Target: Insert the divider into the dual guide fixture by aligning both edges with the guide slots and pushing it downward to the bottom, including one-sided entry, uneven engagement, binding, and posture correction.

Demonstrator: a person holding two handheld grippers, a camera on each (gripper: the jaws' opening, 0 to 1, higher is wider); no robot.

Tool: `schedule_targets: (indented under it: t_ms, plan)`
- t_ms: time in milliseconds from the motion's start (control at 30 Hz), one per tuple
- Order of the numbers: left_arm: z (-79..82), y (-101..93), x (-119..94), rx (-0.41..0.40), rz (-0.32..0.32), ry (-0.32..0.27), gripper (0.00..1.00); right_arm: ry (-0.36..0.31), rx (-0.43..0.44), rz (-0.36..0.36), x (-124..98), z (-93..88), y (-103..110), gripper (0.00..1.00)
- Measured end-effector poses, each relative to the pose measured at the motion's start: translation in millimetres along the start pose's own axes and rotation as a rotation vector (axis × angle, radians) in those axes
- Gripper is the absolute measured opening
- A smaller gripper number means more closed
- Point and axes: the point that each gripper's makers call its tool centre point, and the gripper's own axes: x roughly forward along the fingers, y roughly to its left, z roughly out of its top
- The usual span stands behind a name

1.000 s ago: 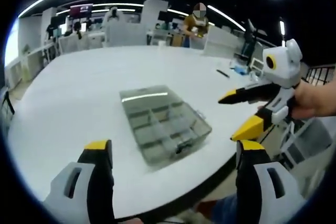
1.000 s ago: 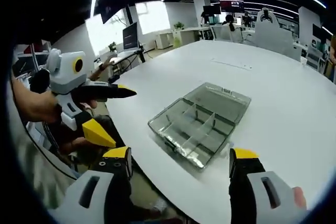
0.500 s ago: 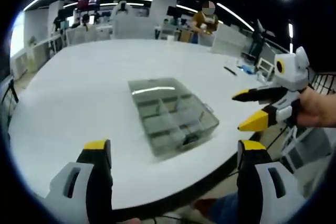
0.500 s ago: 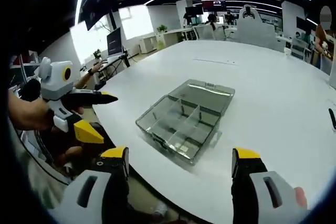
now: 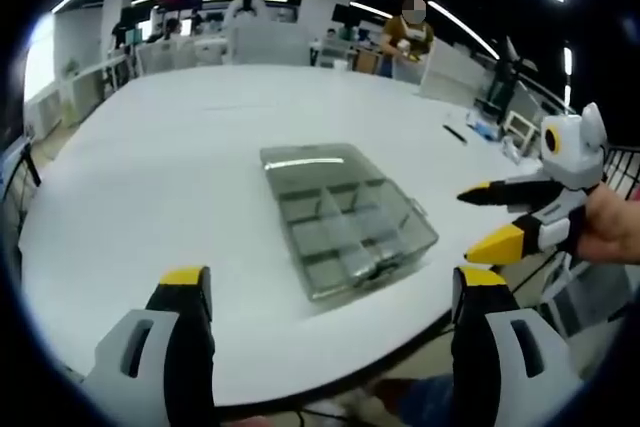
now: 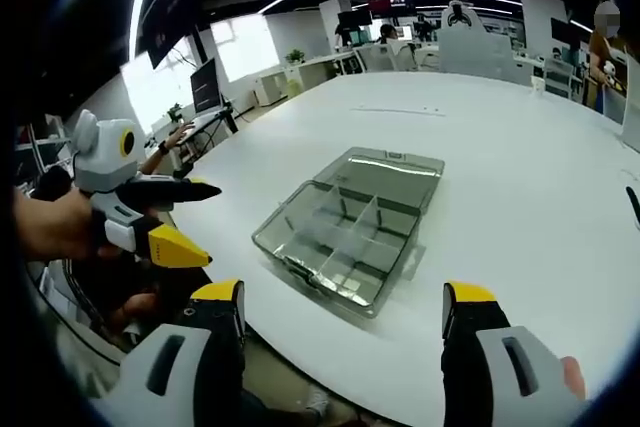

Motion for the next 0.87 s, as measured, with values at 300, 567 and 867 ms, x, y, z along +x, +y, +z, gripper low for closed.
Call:
schedule_targets:
  t_ms: [300,567,867]
  plan:
    - [-1.2,3.6,1.2,-0.002,0.006,0.009,0.99,0.005,0.017,-0.01,2.7,-1.7,-2.5,0.79]
    - [-0.1,5.8,1.7,-0.004,0.004,0.014,0.99,0.015,0.02,-0.01,6.1,-2.4,-1.8,0.79]
    - [3.2,4.1,5.3,-0.001,-0.009,0.013,0.99,0.025,0.011,-0.009,6.6,-2.9,-2.5,0.78]
